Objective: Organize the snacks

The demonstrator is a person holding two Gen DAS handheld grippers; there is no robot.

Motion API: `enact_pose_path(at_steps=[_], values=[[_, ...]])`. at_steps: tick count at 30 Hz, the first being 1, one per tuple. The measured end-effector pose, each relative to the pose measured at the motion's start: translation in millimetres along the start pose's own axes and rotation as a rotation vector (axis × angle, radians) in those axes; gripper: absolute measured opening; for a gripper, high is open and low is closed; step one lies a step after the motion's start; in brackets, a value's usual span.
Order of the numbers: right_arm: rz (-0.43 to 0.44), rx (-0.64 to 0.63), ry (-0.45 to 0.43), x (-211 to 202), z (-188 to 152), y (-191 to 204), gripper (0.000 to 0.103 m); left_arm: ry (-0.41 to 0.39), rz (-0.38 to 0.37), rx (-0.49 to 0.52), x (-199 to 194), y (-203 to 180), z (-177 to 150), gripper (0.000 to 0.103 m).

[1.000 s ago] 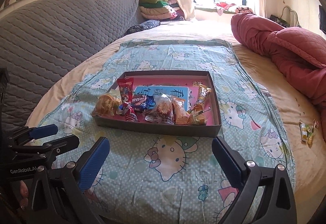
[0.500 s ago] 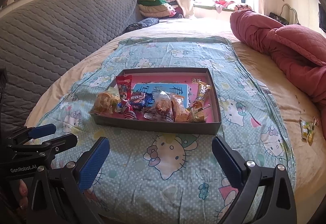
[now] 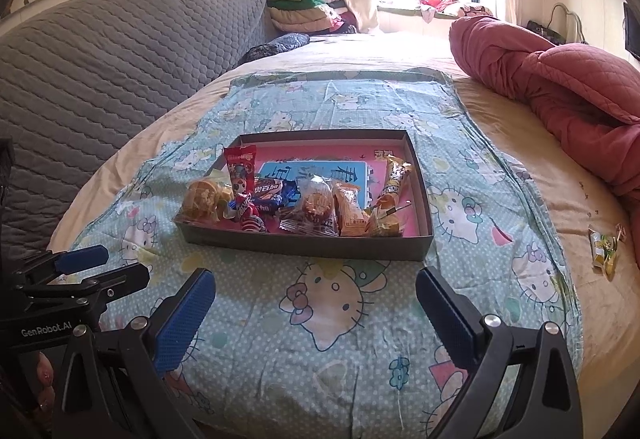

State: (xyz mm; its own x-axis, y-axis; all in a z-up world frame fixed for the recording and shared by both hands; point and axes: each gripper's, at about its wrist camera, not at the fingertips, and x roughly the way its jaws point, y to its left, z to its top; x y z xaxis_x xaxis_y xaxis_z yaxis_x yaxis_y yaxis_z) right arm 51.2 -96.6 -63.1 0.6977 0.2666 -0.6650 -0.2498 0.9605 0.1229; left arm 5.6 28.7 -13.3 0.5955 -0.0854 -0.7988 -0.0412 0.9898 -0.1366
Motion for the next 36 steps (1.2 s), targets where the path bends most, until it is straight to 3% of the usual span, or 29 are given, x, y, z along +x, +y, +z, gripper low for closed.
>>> enact_pose_path(at_steps=[36], values=[[-0.005, 0.018, -0.013, -0.2, -0.6, -6.3, 0.101, 0.022, 0.046, 0.001, 3.5, 1.6, -0.6, 0.079]])
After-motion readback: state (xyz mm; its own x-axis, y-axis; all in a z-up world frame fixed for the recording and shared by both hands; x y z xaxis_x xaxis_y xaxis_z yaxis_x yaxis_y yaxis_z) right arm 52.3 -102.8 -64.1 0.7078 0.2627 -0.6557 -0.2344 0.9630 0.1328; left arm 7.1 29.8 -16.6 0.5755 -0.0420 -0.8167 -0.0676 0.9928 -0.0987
